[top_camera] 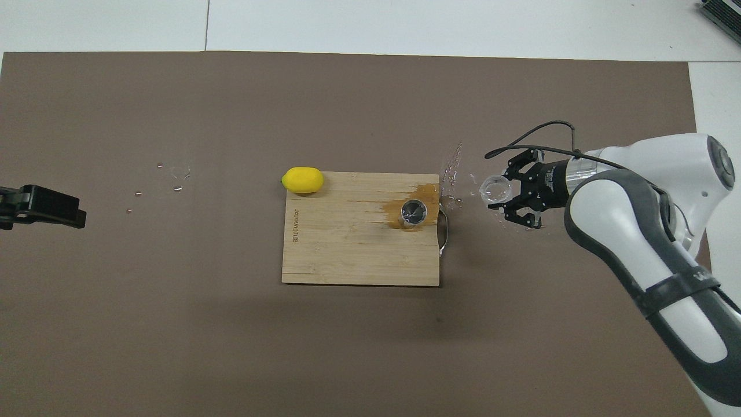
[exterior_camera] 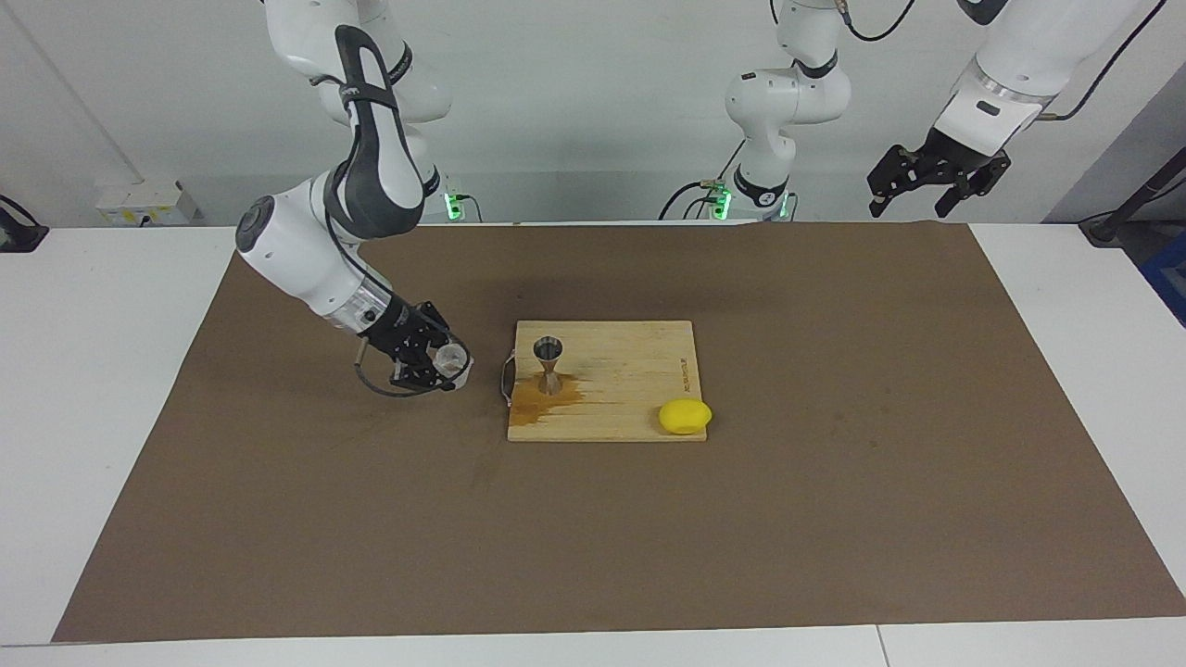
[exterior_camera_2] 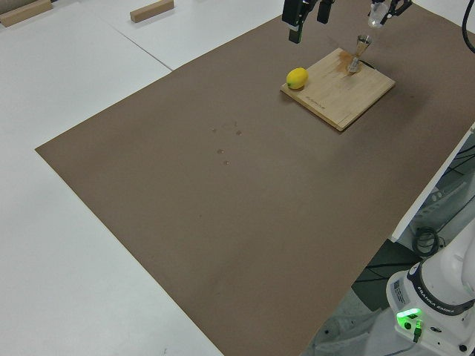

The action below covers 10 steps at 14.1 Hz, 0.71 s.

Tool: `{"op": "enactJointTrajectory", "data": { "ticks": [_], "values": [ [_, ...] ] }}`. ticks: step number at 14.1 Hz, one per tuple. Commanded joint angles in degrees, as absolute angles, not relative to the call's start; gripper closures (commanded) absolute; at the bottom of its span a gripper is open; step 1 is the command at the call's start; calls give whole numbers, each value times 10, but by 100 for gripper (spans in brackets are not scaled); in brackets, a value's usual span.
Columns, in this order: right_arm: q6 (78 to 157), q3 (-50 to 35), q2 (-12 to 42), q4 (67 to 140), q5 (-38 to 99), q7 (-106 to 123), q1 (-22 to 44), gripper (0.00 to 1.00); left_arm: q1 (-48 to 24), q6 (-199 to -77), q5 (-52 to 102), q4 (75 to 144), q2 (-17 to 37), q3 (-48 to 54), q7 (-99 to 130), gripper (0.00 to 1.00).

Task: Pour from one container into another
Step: 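Carry the clear glass with the right gripper back to its spot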

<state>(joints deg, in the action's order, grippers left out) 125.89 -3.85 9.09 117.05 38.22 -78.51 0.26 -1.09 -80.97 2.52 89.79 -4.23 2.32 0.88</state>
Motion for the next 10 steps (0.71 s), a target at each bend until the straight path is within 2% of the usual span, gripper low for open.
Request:
{"op": "enactJointTrajectory", "data": {
  "ticks": [1,5,10],
  "values": [
    [1233,-47,102,1179,432,-703,-53,100,-5,-805,15,911,-57,29,15,0],
    [1217,-47,125,1176,449,-655,-100,100,-5,-805,15,911,-57,29,15,0],
    [1191,-47,183,1173,467,-535,-164,100,-5,-805,15,911,-57,29,15,0]
  ]
}}
